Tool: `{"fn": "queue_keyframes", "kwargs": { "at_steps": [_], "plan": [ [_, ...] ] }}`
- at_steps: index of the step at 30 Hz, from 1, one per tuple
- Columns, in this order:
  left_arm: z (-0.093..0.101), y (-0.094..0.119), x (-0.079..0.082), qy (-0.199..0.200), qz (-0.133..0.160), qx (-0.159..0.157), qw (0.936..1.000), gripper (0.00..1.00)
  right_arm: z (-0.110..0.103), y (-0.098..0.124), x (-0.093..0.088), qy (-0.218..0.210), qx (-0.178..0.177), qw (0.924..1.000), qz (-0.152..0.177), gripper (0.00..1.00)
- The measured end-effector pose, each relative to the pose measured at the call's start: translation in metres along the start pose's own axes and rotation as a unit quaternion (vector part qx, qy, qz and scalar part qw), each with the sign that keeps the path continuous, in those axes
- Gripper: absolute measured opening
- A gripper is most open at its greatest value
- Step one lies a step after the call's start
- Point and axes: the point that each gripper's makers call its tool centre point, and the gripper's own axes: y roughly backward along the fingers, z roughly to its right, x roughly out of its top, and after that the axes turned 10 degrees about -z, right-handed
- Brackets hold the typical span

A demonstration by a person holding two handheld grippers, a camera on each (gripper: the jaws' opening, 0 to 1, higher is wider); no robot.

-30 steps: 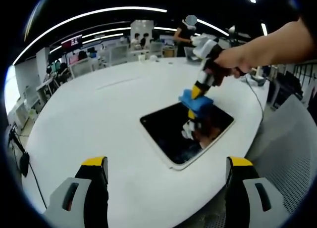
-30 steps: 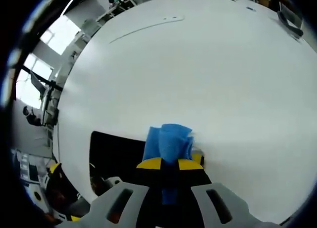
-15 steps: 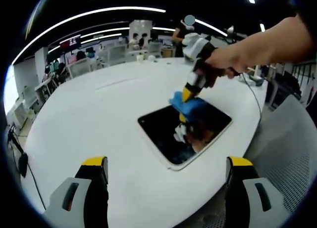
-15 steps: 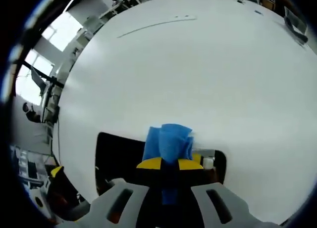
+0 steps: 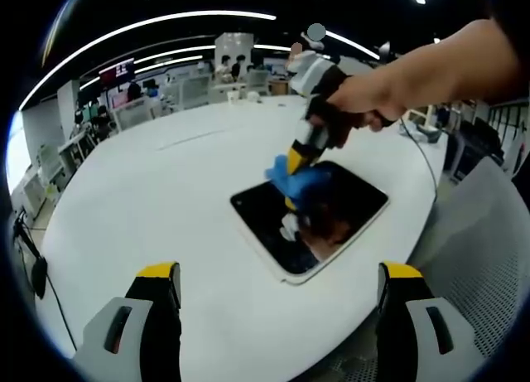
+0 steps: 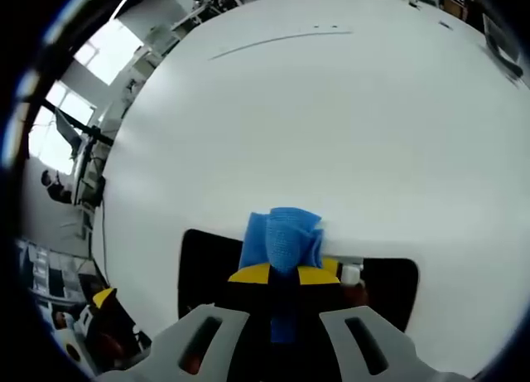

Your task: Wipe the mirror surface with the cleaning cloth until all visible marks leave the cleaned area.

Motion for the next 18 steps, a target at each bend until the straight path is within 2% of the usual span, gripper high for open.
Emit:
{"fn": "queue_keyframes", "kwargs": {
  "at_steps": [7,18],
  "plan": [
    [0.0,0.0,0.0,-0.004,-0.001,0.002,1.0,0.99,-0.024,-0.007,0.005,0.009,0.01,0.9999,0.001,0.05],
    [-0.004,-0.001,-0.002,0.005,-0.001,0.007,1.0,0.99,-0.047,-0.015,0.013,0.017,0.022,0.9996,-0.001,0.05]
  ]
}}
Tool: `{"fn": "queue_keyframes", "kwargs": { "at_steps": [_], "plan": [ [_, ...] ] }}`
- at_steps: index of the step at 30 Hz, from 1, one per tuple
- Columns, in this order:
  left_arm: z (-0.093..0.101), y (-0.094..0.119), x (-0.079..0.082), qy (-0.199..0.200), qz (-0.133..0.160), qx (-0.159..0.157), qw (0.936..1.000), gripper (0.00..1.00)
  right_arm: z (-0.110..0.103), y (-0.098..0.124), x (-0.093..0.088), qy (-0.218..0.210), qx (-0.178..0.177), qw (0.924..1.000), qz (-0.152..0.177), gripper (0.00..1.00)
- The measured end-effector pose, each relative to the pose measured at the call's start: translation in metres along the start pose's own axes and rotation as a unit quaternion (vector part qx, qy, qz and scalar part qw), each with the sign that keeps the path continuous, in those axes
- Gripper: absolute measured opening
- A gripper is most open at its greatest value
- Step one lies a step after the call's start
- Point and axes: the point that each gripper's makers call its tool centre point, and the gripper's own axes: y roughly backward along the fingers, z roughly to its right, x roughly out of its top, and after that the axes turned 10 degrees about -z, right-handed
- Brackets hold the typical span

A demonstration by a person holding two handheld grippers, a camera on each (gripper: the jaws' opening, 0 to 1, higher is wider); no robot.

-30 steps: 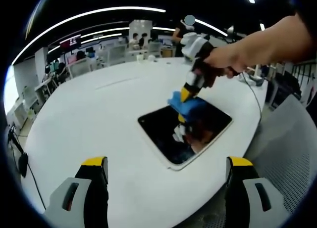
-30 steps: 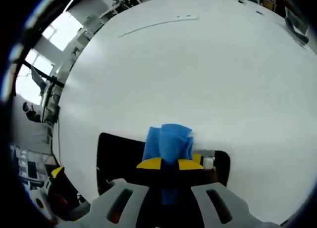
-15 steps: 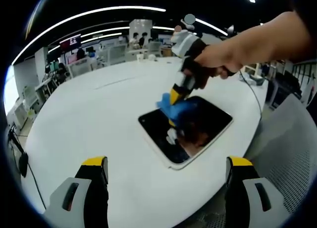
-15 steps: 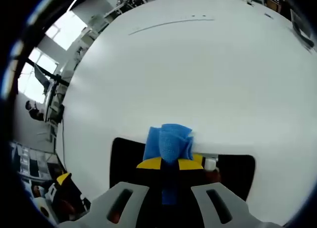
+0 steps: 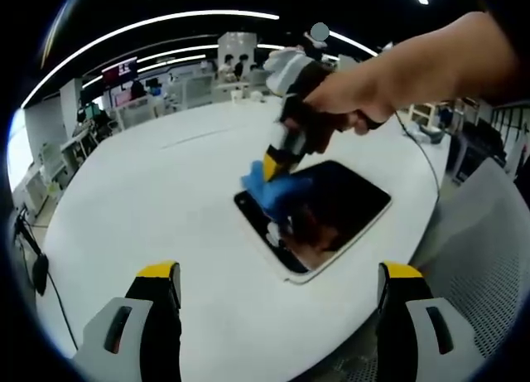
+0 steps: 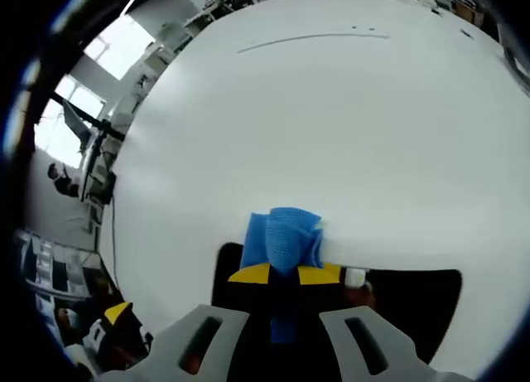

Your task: Wipe the mirror surface with the cleaning cloth until all visible marks leave the cleaned area.

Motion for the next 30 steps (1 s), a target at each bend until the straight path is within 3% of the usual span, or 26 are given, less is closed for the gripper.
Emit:
{"fn": "queue_keyframes", "kwargs": {
  "at_steps": [17,30],
  "plan": [
    [-0.001,0.0,-0.001,0.0,-0.004,0.005,1.0,0.99,-0.035,-0.012,0.008,0.017,0.018,0.9997,0.0,0.05],
    [-0.001,0.0,-0.001,-0.004,-0.004,0.005,1.0,0.99,-0.033,-0.013,0.008,0.029,0.009,0.9995,0.007,0.04]
  ]
}}
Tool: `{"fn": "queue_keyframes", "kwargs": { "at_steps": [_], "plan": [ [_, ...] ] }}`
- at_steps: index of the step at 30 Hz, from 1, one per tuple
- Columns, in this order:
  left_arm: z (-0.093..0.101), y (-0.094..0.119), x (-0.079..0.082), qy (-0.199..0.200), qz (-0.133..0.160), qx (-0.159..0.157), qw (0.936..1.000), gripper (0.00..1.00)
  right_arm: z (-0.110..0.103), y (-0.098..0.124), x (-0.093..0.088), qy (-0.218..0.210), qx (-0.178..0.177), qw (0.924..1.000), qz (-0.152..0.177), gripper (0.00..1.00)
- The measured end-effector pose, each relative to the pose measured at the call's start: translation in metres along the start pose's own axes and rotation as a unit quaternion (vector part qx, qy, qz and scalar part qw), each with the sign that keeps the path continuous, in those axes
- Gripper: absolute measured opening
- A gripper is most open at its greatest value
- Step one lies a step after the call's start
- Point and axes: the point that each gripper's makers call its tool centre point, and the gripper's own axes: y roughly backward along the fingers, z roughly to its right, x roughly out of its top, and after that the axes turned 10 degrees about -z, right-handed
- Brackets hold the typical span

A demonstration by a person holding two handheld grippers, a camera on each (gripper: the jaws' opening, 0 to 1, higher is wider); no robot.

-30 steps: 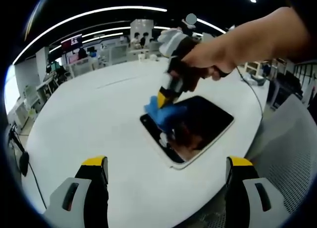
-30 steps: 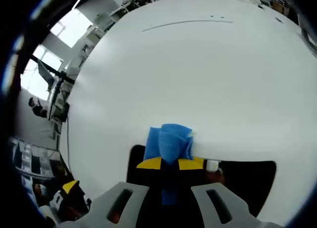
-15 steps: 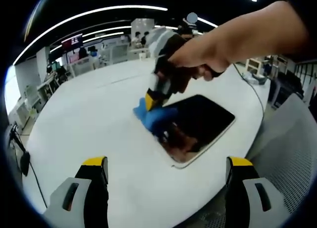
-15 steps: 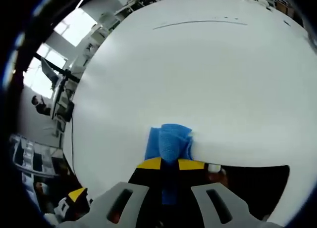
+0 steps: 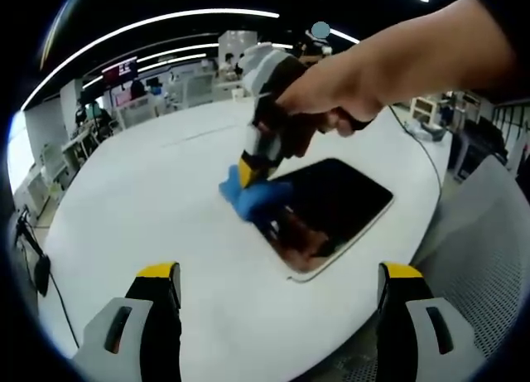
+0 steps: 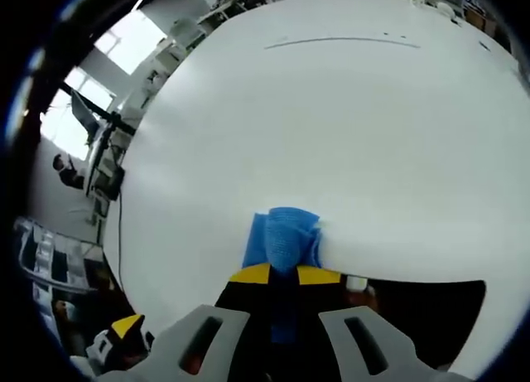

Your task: Wipe the mirror surface with the cleaning cloth until all visible marks leave the cleaned area.

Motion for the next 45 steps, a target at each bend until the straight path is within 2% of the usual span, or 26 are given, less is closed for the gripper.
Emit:
{"fn": "queue_keyframes", "kwargs": {
  "at_steps": [45],
  "plan": [
    [-0.007,0.004,0.002,-0.002,0.005,0.023,0.9997,0.99,-0.016,0.001,-0.041,0.012,0.01,0.9999,-0.004,0.04]
  ]
}}
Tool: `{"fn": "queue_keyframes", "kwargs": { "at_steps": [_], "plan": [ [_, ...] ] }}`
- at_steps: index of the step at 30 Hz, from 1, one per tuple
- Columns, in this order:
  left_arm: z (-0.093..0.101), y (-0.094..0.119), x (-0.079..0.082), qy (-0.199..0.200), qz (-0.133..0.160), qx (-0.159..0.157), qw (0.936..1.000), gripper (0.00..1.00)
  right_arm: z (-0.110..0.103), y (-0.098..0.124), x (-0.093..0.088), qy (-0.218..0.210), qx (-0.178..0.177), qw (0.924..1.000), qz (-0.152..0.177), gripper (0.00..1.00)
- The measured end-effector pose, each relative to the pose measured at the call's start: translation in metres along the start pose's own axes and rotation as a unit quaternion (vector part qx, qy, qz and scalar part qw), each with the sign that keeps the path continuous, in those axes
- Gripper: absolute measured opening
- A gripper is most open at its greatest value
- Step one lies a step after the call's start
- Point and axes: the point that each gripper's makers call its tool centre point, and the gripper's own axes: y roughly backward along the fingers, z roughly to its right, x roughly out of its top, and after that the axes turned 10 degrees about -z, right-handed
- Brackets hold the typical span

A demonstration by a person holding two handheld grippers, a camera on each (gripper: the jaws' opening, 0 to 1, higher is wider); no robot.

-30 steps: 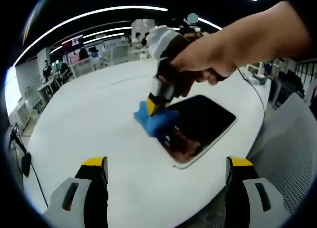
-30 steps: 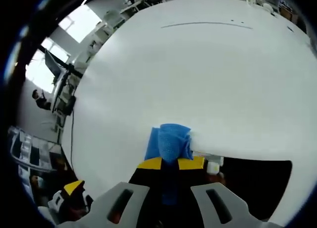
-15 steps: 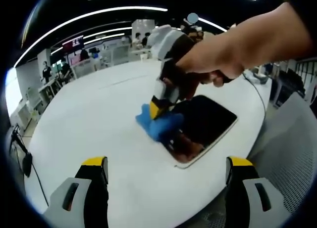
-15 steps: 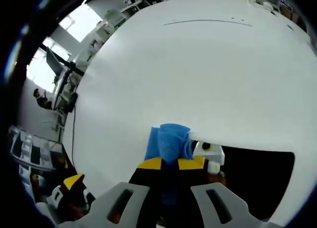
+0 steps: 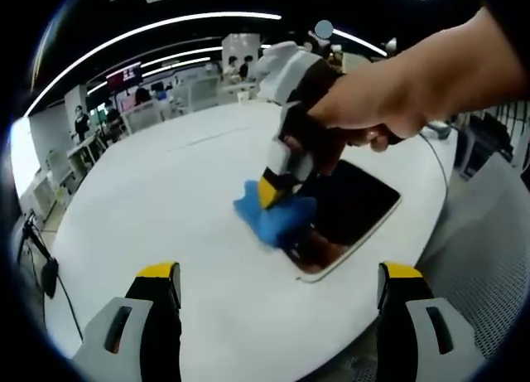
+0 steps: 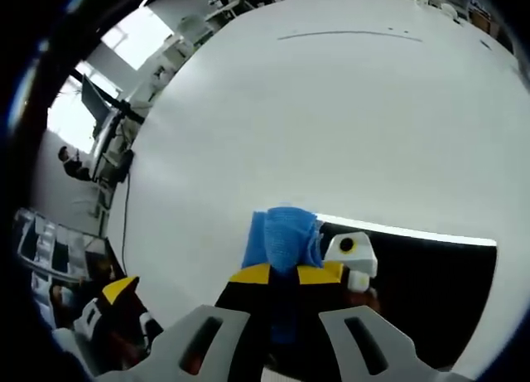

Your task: Wipe the mirror surface with the cleaning cloth until all visible marks leave the cleaned area.

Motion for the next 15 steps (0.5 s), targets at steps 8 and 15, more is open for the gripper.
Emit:
{"fn": "queue_keyframes", "kwargs": {
  "at_steps": [8,15],
  "plan": [
    [0.0001,-0.0004,-0.0007,-0.001,-0.002,0.001,1.0,0.99,-0.0049,0.0006,-0.0073,-0.003,0.009,1.0,-0.004,0.04],
    [-0.0007,-0.0004,-0.0025,-0.001,-0.007,0.003,1.0,0.99,-0.005,0.0008,-0.0073,0.001,0.01,0.9999,-0.002,0.04]
  ]
}}
